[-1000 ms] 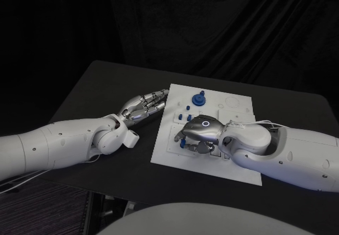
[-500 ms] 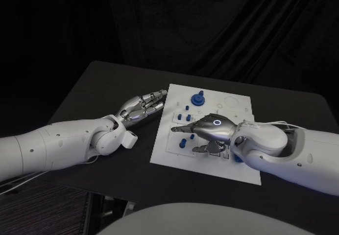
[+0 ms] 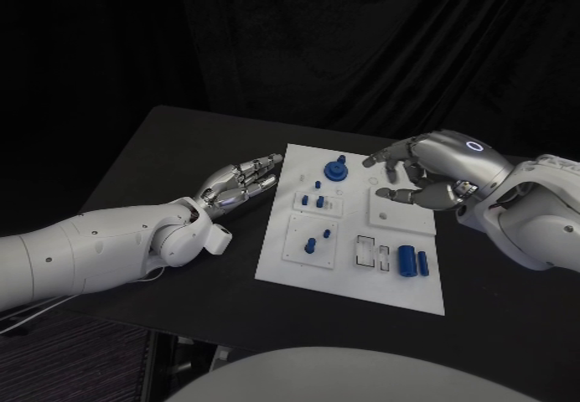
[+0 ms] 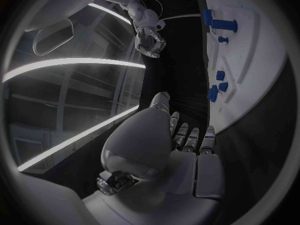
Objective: Assemble the parts on the task board
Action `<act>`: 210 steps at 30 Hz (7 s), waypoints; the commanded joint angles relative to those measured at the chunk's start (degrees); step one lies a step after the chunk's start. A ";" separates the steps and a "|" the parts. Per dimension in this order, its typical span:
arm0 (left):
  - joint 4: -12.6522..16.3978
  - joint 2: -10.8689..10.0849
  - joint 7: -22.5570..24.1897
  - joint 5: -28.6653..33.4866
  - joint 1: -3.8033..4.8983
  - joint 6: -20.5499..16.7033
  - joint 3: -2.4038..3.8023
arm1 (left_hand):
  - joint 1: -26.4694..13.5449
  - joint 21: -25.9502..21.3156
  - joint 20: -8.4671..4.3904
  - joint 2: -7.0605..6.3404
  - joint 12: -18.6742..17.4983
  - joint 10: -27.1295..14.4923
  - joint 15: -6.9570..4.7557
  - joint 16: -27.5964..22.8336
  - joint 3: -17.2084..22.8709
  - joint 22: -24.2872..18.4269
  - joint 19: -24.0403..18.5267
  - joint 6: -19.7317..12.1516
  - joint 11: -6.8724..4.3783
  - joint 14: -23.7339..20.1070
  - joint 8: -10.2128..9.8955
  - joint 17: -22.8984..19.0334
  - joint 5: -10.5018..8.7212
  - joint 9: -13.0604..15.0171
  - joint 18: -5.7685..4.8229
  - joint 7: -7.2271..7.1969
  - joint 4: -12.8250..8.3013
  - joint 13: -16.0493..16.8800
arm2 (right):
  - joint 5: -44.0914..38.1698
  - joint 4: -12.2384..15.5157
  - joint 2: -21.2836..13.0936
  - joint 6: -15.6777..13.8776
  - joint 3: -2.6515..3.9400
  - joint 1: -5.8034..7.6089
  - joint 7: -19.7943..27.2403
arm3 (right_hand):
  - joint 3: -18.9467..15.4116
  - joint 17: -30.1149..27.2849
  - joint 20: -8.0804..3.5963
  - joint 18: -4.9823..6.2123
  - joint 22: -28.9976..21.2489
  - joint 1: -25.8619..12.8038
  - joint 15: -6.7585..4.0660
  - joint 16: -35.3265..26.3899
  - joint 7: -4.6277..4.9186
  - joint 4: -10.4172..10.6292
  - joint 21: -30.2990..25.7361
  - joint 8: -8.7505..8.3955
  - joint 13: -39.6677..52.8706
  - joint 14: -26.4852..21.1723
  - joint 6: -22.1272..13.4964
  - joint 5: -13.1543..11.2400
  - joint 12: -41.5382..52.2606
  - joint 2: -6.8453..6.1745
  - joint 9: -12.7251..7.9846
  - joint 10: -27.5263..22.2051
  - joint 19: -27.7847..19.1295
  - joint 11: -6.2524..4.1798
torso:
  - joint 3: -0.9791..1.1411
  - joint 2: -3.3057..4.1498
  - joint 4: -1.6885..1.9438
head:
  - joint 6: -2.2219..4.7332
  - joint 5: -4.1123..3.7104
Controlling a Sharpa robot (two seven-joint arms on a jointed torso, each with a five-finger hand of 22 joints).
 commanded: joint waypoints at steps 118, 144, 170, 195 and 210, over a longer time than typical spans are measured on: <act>-0.41 0.44 1.23 -0.10 -2.15 2.67 0.06 | 0.10 0.07 1.61 1.32 0.11 -0.37 1.69 -0.21 1.86 0.25 0.28 0.72 0.47 0.08 0.37 -0.07 0.80 0.23 0.17 2.63 -0.72 0.05 | 28.94 -0.52 -0.97 5.26 0.00 -10.27 -22.94 | 5.80 28.29 -4.72 -6.45 14.17 -22.44 -4.54 18.56 -4.87 -1.68 36.50 19.98 38.13 12.17 9.67 -0.50 24.12 4.61 30.28 29.75 12.33 -4.55 | -0.08 0.15 0.13 | -0.01 -2.10; -0.74 0.89 1.11 -0.10 -2.22 2.93 0.07 | 0.10 0.07 1.61 1.32 0.11 -0.37 1.69 -0.21 1.86 0.25 0.28 0.72 0.47 0.08 0.37 -0.07 0.80 0.23 0.17 2.63 -0.72 0.05 | 36.43 -4.85 4.18 14.25 -0.09 -10.50 -31.20 | -0.01 25.88 -4.05 -5.87 13.37 -29.77 -3.82 17.45 -4.29 1.97 34.45 18.93 38.13 11.68 7.92 -0.65 24.12 5.16 32.17 29.75 11.24 -4.19 | -0.15 0.20 0.18 | -0.01 -2.00; -1.01 1.10 0.89 -0.10 -2.30 3.34 0.07 | 0.18 0.06 1.66 1.36 0.08 -0.36 1.79 -0.21 2.04 0.23 0.28 0.76 0.47 0.08 0.39 -0.07 0.72 0.24 0.16 2.74 -0.90 0.04 | 34.14 -5.80 6.59 17.26 -0.09 -11.45 -31.17 | -3.21 25.16 -3.66 -5.66 13.08 -33.58 -3.39 17.10 -3.69 2.15 33.64 17.36 38.13 11.54 6.37 -0.58 24.12 5.71 32.24 29.75 10.87 -3.67 | -0.13 0.24 0.09 | -0.01 -1.71; -1.38 1.28 0.42 -0.10 -2.57 3.90 0.07 | 0.08 0.07 1.83 1.47 0.01 -0.40 2.14 -0.21 2.21 0.21 0.30 0.84 0.32 0.08 0.41 -0.07 0.57 0.25 0.03 3.05 -0.95 0.02 | 34.13 -5.79 7.03 17.33 -0.08 -11.52 -30.21 | -7.49 25.11 -3.40 -5.62 13.04 -37.73 -3.17 17.10 -3.52 2.14 33.45 16.77 38.13 11.55 6.62 -0.67 24.12 6.12 32.40 29.75 10.85 -3.47 | -0.06 0.20 0.16 | -0.01 -1.56; -1.45 1.20 0.11 -0.10 -2.70 4.04 0.07 | -0.02 0.07 1.91 1.50 -0.02 -0.43 2.30 -0.21 2.26 0.22 0.31 0.83 0.27 0.08 0.41 -0.07 0.42 0.25 -0.05 3.19 -0.93 0.02 | 33.83 -5.18 6.23 13.27 -0.08 -11.52 -27.10 | -10.95 25.42 -3.63 -5.65 13.10 -40.58 -3.46 17.26 -3.92 2.25 33.54 18.25 38.13 11.62 7.19 -0.64 24.12 7.24 33.92 29.75 10.94 -3.82 | -0.11 0.16 0.14 | -0.01 -1.19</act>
